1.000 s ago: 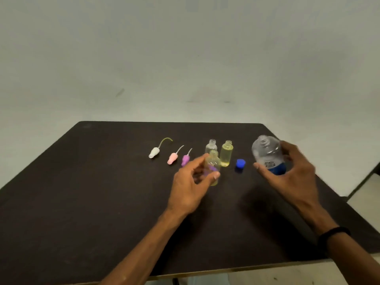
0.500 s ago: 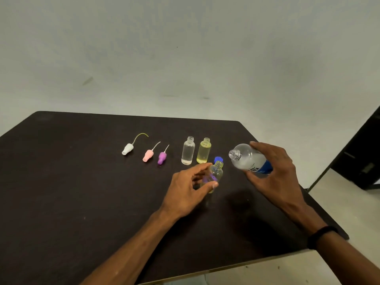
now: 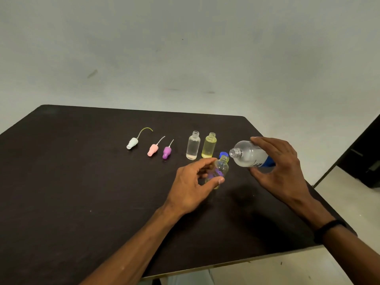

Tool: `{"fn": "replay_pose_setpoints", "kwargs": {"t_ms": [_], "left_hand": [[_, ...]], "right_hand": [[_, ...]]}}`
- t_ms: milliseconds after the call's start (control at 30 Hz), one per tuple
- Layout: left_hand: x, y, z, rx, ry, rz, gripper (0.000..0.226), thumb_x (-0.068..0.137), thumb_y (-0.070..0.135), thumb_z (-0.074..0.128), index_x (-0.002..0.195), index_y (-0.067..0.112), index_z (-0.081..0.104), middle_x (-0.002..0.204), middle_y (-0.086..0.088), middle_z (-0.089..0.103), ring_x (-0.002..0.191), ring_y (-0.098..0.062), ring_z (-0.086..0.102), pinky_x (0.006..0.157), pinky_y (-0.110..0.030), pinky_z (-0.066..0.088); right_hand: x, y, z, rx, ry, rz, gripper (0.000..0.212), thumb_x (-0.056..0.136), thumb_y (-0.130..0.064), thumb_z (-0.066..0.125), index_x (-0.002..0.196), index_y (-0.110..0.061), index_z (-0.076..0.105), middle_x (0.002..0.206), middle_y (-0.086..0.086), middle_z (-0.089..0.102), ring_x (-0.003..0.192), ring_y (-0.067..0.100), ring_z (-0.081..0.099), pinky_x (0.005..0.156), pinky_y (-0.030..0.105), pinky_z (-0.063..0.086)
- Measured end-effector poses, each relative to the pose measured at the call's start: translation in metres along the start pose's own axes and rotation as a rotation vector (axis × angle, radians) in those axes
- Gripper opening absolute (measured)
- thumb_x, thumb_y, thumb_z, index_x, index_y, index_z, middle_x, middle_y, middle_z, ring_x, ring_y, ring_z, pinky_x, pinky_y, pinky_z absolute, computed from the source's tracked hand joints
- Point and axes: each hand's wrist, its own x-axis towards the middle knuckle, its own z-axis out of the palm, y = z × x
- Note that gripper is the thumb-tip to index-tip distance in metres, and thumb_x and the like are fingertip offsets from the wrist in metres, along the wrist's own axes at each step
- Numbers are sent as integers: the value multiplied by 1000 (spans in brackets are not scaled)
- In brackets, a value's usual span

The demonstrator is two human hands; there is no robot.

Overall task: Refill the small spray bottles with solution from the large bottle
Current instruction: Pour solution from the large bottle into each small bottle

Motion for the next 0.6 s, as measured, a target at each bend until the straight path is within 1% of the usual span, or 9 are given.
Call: {"fn": "replay_pose_setpoints", "kwargs": {"t_ms": [100,200,300,367,600], "left_hand": [[1,0,-1,1,-15,-8,55,86,23,84,138,20,64,116,11,75,106,0,70,96,-23,57],[2,-1,-1,7,-35,-7,53,87,23,84,136,18,66,114,10,75,106,-3,70,96,-25,58],[1,-2,-1,18,-42,-9,54,87,24,84,137,19,66,116,9,75,108,-3,70,97,-25,57],[2,-2,-2,19,-40,-6,54,87,25,83,137,19,66,116,10,75,108,-3,70,97,-26,57],[2,1,-3,11,-38,-17,52,87,23,83,136,21,65,113,14,73,105,1,68,94,-18,55]], "right_hand": [[0,0,1,-9,-2,2,88,66,-12,99,143,-13,59,138,13,65,127,37,60,107,66,47],[1,-1,2,-12,-5,-6,88,65,-11,100,143,-12,59,137,15,66,127,40,61,107,70,46],[1,-2,3,-20,-12,-29,89,66,-12,99,145,-17,57,140,13,65,130,37,59,109,68,43],[2,-2,3,-24,-16,-39,88,67,-12,98,145,-16,58,141,12,64,131,36,58,109,69,42],[8,-4,1,-43,-16,-52,82,69,-9,96,144,-11,61,144,12,63,135,37,55,111,70,39]]}}
